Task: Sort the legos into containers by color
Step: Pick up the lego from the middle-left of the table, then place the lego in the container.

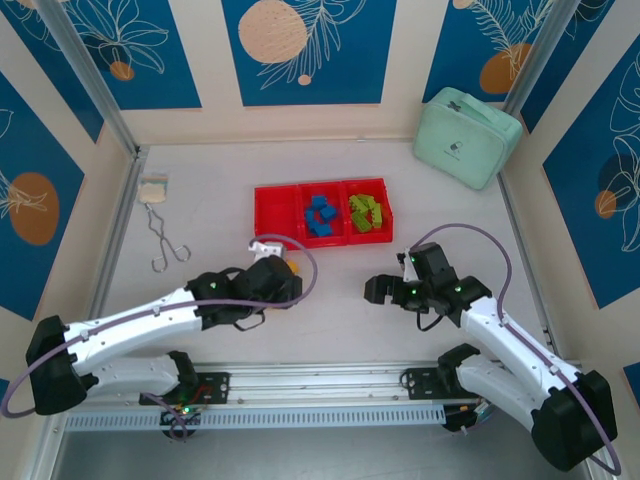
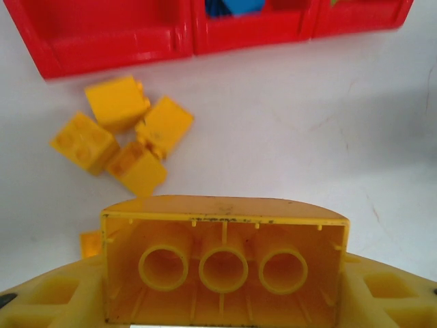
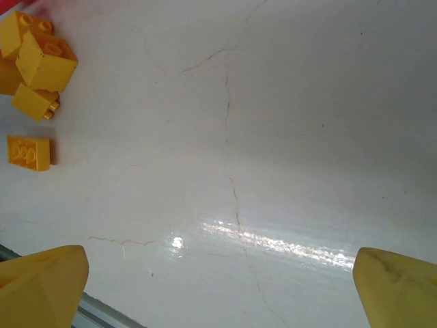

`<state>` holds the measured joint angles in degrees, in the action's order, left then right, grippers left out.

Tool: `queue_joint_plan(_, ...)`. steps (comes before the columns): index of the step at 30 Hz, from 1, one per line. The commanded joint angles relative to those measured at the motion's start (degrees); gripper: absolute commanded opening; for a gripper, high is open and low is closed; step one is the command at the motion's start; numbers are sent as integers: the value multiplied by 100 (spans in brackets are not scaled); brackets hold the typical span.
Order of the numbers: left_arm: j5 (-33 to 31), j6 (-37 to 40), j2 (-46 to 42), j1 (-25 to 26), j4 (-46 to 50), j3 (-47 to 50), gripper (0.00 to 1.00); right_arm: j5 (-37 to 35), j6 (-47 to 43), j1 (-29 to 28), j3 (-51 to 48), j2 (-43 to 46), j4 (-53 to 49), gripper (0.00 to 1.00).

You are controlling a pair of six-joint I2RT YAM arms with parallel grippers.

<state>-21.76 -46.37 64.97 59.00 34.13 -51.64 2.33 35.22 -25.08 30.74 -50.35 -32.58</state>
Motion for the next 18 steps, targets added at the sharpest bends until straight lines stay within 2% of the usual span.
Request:
queue_joint_plan(1,-157,861,541,-462,318,-678,40,109,-46,47,-11,37,355,100)
queue_joint_plan(9,375,1838,2625,-1788,700,-2758,37,118,-151,178,-305,-177,574,100)
queue_joint_plan(12,591,1985,3236,-2199,884,-3429,38,168,-181,201,-413,-71,602,100)
queue_joint_plan(18,1019,2230,4209,-2675,876,-4152,41,243,-208,232,-630,134,783,100)
